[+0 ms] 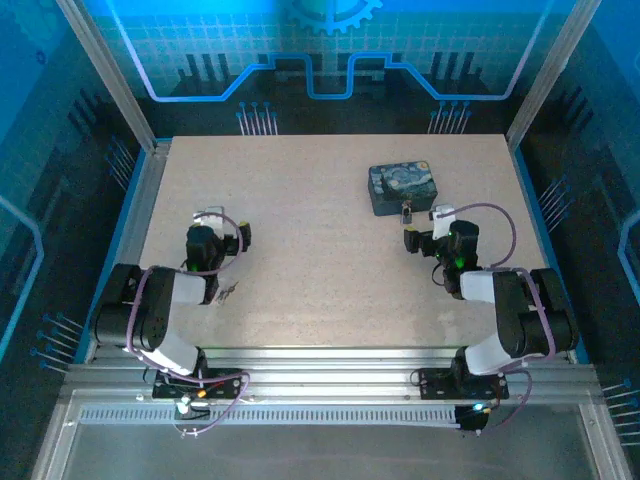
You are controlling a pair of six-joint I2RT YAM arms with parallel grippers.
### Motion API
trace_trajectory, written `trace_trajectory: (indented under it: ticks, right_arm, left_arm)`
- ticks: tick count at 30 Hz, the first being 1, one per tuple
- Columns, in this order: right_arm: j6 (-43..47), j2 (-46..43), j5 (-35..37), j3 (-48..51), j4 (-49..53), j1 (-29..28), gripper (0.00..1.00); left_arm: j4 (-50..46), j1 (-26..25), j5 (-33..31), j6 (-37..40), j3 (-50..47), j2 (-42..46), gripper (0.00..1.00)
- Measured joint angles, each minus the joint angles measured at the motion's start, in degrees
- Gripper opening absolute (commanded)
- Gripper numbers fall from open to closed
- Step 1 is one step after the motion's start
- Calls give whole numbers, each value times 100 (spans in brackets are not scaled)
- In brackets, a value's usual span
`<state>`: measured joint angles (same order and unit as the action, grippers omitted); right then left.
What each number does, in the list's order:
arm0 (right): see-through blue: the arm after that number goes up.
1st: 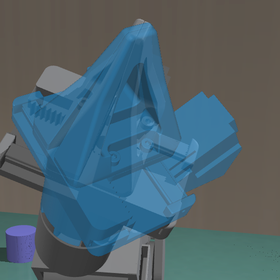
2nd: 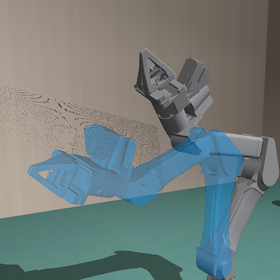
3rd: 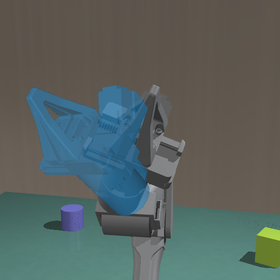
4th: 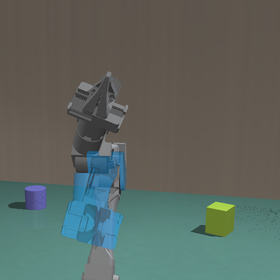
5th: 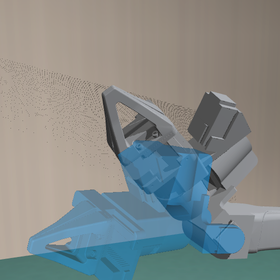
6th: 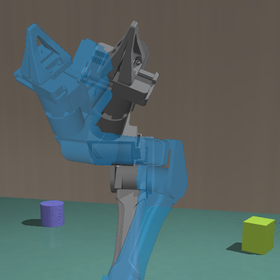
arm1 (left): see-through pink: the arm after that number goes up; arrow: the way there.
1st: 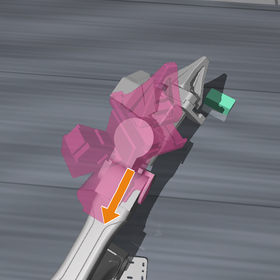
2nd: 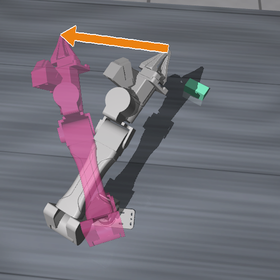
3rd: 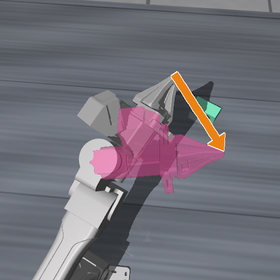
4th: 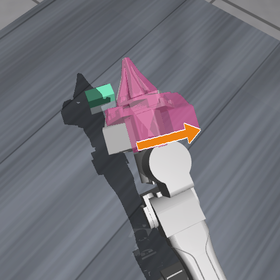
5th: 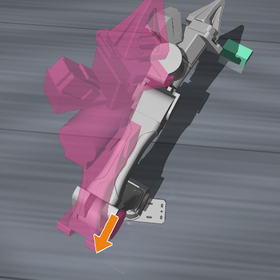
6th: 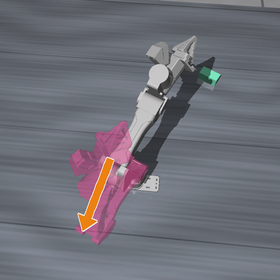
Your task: Unlock the padlock with the key
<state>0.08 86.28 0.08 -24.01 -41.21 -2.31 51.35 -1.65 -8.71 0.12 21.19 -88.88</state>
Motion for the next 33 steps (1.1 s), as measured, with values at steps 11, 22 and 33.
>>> trace_trajectory:
  ticks: [11, 22, 33]
  right_arm:
    - [0, 0, 0, 0, 2, 0, 100]
    - [0, 0, -2, 0, 0, 0, 100]
    - [-4, -42, 20, -138, 341, 2, 100]
  left_arm:
    - [0, 0, 0, 0, 0, 0, 99]
    - [0, 0, 2, 0, 0, 0, 99]
    - [-136, 162, 195, -31, 37, 22, 99]
